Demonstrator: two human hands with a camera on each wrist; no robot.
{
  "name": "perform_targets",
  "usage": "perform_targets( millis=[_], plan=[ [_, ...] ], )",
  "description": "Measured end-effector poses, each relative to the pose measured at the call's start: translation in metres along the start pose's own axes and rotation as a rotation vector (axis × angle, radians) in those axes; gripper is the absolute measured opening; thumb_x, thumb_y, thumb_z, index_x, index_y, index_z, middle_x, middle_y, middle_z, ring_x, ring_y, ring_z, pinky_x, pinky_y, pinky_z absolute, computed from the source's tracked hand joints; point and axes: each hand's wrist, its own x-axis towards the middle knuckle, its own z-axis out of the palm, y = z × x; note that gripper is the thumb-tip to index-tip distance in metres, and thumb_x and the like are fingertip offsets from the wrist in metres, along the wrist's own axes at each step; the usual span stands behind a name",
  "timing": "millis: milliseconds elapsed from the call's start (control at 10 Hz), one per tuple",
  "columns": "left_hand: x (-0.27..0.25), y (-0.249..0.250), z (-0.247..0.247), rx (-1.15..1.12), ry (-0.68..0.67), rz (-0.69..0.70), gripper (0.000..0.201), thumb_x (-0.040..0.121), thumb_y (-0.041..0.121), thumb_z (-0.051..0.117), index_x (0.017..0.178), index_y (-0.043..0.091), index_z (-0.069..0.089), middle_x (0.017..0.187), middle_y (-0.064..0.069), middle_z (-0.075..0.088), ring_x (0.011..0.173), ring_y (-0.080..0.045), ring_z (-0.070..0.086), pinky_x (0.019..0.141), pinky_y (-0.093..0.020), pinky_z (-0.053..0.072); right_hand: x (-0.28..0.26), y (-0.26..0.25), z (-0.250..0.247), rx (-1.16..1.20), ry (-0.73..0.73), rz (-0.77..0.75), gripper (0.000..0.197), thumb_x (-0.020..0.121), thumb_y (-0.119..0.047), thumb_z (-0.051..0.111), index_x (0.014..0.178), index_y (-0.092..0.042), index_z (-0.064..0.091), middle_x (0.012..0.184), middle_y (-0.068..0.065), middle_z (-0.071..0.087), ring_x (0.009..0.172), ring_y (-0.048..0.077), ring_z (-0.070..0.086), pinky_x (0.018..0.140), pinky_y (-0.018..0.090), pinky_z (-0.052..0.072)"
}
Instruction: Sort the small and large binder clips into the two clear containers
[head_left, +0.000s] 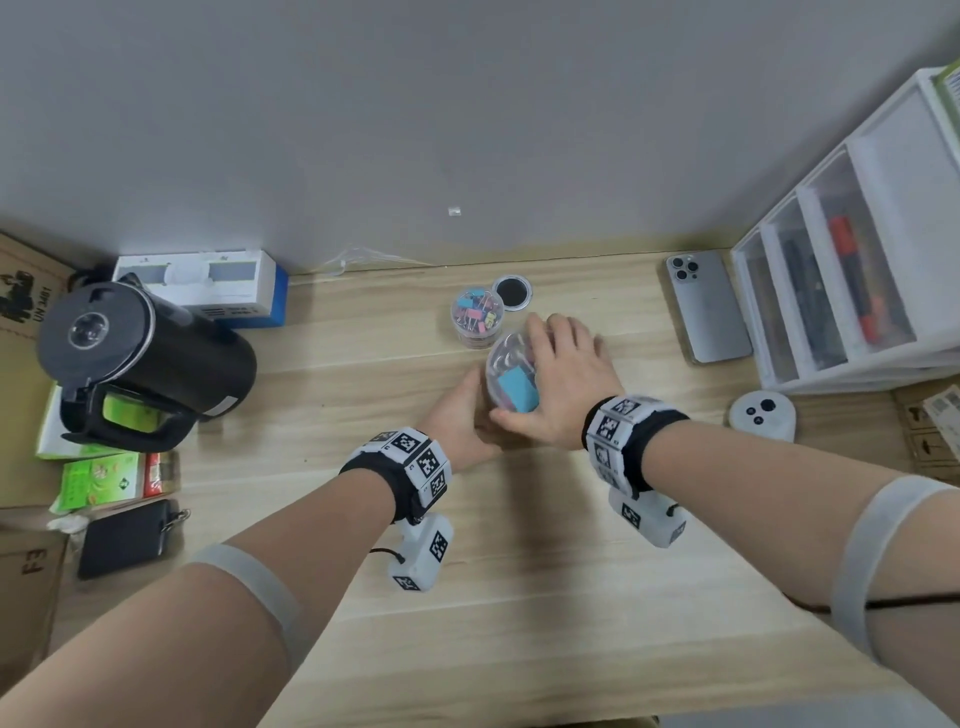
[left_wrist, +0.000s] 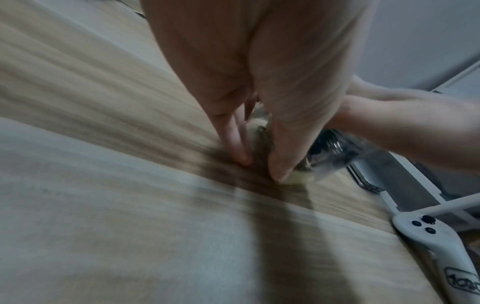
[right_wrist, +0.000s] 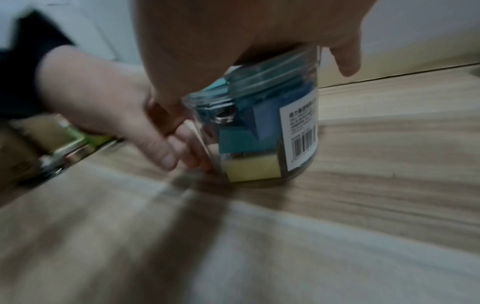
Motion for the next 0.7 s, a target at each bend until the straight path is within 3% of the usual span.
perform_targets(
  millis=[100, 200, 400, 500, 600, 700],
  plan=[
    [-0.009, -0.002, -0.010, 0.029, 0.074, -0.141, 0.101, 0.075, 0.013, 0.073, 0.157, 0.033, 0.019, 0.124, 0.008, 0.056, 0.089, -0.015, 0.072, 0.081, -0.041, 0.062, 0.024, 0.019, -0.010, -0.037, -0.021, 0.087, 0.127, 0.059, -0.093, 0.039, 0.154, -0.013, 0.010, 0.153, 0.013, 0.025, 0.146, 0.036, 0.015, 0.113, 0.060, 0.022],
    [-0.020, -0.013, -0.028, 0.080, 0.122, -0.162, 0.087, 0.083, 0.004, 0.071, 0.155, 0.026, 0.027, 0.137, 0.005, 0.048, 0.094, -0.017, 0.071, 0.074, -0.027, 0.058, 0.045, 0.038, -0.019, -0.062, -0.036, 0.131, 0.129, 0.060, -0.096, 0.033, 0.156, -0.015, 0.002, 0.161, 0.013, 0.015, 0.150, 0.036, 0.006, 0.117, 0.060, 0.016],
    [-0.042, -0.036, -0.065, 0.129, 0.179, -0.283, 0.073, 0.082, 0.015, 0.073, 0.146, 0.023, 0.038, 0.118, 0.006, 0.059, 0.095, -0.017, 0.067, 0.076, -0.029, 0.054, 0.056, 0.043, -0.028, -0.080, -0.062, 0.133, 0.134, 0.057, -0.100, 0.026, 0.156, -0.014, -0.004, 0.163, 0.014, 0.011, 0.151, 0.035, 0.002, 0.119, 0.060, 0.013],
    [-0.052, -0.034, -0.074, 0.171, 0.187, -0.332, 0.061, 0.083, 0.018, 0.070, 0.139, 0.022, 0.044, 0.109, 0.005, 0.064, 0.093, -0.018, 0.069, 0.078, -0.030, 0.055, 0.053, 0.040, -0.034, -0.110, -0.125, 0.154, 0.136, 0.057, -0.101, 0.022, 0.155, -0.013, -0.011, 0.165, 0.013, -0.003, 0.151, 0.033, -0.008, 0.120, 0.058, 0.005],
    [-0.056, -0.019, -0.086, 0.164, 0.189, -0.321, 0.049, 0.085, 0.021, 0.071, 0.128, 0.020, 0.050, 0.098, 0.002, 0.071, 0.083, -0.017, 0.073, 0.077, -0.034, 0.059, 0.045, 0.034, -0.049, -0.066, -0.112, 0.140, 0.128, 0.067, -0.095, 0.021, 0.155, -0.008, -0.009, 0.165, 0.013, -0.007, 0.152, 0.028, -0.010, 0.121, 0.056, 0.002],
    [-0.054, 0.002, -0.102, 0.120, 0.266, -0.301, 0.034, 0.085, 0.020, 0.071, 0.115, 0.015, 0.057, 0.086, -0.004, 0.074, 0.078, -0.018, 0.074, 0.082, -0.042, 0.061, 0.031, 0.025, -0.070, 0.073, -0.003, 0.050, 0.101, 0.084, -0.076, 0.036, 0.153, -0.004, 0.017, 0.159, 0.017, 0.019, 0.150, 0.032, 0.014, 0.121, 0.052, 0.014]
  ],
)
